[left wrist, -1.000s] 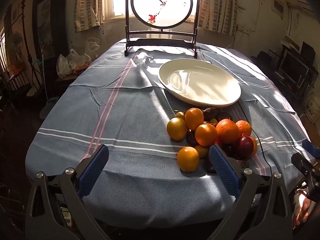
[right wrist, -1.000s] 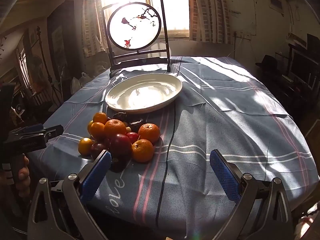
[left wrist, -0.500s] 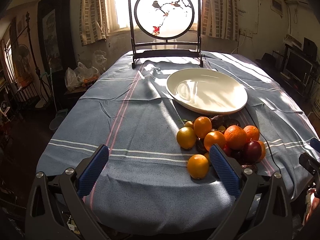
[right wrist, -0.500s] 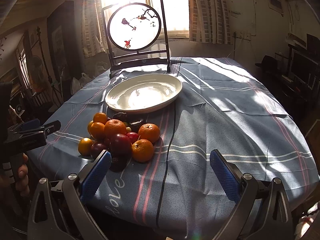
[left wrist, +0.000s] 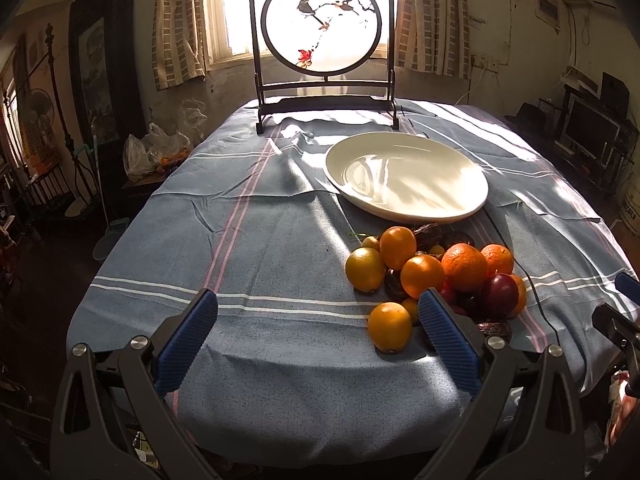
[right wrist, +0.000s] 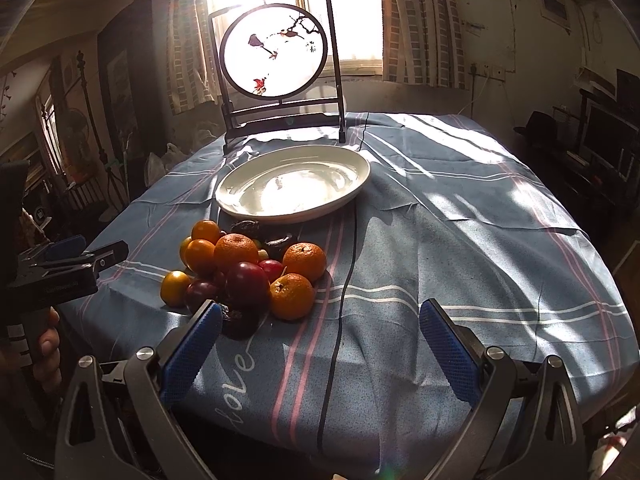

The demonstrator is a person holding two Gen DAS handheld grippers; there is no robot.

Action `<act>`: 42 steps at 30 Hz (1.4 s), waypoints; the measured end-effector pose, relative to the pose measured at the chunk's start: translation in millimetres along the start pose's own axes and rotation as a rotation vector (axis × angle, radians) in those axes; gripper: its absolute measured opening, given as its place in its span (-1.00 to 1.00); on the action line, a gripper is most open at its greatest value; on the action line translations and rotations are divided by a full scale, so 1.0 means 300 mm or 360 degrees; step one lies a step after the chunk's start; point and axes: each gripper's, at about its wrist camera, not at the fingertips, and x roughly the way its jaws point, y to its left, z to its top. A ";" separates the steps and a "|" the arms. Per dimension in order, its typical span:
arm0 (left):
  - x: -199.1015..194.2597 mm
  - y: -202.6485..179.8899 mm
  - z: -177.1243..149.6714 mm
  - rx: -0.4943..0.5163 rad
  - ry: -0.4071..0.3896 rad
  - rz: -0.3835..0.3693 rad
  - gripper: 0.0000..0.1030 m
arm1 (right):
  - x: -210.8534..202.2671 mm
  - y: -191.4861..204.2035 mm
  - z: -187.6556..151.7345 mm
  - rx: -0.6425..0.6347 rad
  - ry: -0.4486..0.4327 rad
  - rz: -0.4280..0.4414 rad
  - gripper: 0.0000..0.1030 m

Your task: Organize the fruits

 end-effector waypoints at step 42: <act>0.008 -0.014 -0.032 0.0022 0.0032 -0.0021 0.91 | -0.013 0.020 -0.014 -0.0013 -0.0004 0.0021 0.93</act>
